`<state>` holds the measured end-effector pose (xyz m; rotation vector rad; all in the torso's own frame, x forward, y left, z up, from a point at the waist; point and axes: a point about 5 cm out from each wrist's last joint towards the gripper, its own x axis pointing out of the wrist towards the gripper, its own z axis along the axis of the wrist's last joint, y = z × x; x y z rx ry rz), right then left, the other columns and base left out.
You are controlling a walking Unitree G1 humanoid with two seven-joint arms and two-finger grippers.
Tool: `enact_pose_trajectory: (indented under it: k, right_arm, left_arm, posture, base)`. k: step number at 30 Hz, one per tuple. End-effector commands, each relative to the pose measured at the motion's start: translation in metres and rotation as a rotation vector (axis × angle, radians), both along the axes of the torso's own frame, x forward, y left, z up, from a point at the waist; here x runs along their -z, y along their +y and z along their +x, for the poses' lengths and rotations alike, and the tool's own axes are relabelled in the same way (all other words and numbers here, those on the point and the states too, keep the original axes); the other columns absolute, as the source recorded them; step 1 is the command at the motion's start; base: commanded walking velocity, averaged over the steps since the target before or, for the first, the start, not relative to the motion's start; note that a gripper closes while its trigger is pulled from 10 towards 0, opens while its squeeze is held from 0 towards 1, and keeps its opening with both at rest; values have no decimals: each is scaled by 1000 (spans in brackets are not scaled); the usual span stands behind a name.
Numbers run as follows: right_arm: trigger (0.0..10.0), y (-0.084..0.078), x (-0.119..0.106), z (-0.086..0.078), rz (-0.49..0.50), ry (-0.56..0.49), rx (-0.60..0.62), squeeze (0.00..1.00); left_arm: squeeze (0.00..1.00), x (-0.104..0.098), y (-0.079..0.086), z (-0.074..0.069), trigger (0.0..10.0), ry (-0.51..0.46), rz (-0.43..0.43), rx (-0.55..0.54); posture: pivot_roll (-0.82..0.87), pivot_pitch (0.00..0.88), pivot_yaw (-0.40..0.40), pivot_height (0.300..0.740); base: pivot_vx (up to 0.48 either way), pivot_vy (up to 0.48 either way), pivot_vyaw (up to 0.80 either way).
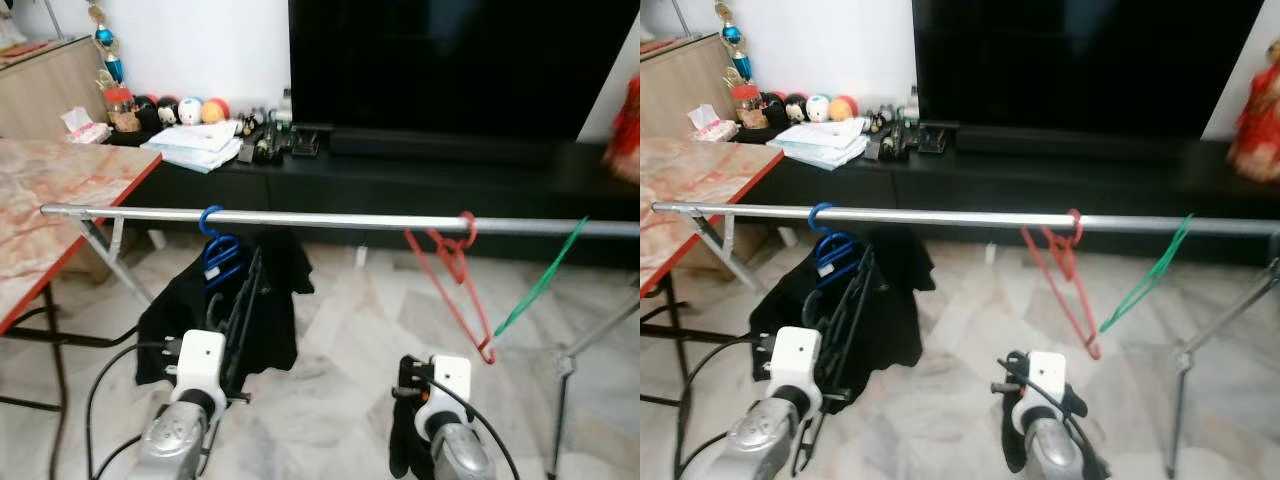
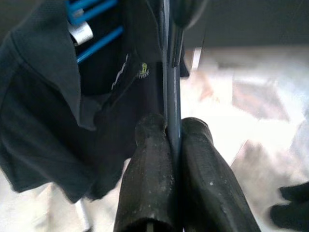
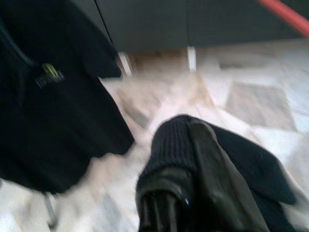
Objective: Hang hanger
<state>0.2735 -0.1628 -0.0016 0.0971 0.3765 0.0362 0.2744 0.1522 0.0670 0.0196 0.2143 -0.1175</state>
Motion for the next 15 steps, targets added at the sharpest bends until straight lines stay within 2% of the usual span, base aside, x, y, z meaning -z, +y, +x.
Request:
enact_pose_trajectory:
  k: [1,9,15]
  right_arm:
    - [10000,6,-8,7,12,-43,-8,0]
    - [10000,3,-8,7,7,-47,21,0]
    - [10000,1,-8,7,19,-52,46,0]
  left_arm:
    - [0,4,9,-3,10000,18,15,-19]
    - [0,3,7,-5,10000,14,19,0]
    - [0,1,6,-4,10000,6,17,8]
  posture:
    - [62,8,43,740]
    - [63,9,44,740]
    - [66,9,45,740]
  base:
    - [0,0,0]
    - [0,0,0]
    - [-278,0,0]
